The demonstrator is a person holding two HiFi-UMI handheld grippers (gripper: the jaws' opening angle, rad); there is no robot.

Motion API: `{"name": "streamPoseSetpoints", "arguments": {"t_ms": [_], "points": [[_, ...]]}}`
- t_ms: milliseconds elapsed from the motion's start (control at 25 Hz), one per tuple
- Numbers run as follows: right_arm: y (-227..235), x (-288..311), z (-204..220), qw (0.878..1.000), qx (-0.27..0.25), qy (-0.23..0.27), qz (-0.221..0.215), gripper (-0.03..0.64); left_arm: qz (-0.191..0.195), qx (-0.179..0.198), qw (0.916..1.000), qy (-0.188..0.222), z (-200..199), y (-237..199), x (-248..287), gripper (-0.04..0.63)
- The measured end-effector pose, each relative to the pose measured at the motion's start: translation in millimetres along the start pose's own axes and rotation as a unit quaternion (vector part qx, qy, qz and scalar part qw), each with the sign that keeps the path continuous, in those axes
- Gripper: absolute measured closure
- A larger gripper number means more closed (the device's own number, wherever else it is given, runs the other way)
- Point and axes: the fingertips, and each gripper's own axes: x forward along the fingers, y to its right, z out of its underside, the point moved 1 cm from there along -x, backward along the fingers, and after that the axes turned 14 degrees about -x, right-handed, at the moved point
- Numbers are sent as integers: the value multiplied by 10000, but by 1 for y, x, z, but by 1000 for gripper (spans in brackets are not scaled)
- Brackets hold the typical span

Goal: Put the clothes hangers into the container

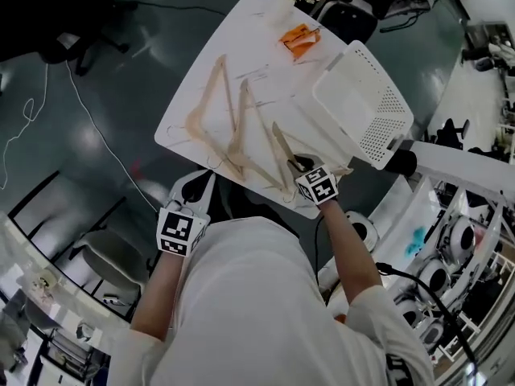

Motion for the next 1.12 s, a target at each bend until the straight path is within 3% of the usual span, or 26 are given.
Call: {"name": "streamPoseSetpoints", "arguments": {"t_ms": [280,680,1120], "points": [[-3,-34,7,9995,92,165,259,549,192,245,9995,25,-9,19,0,594],[-1,-102,-18,9920,468,885,770,549,554,603,9966,25,-26,37,13,594],[8,-169,-51,9828,787,958,1370,549,1023,898,9906,-115,-51,44,38,594]]}}
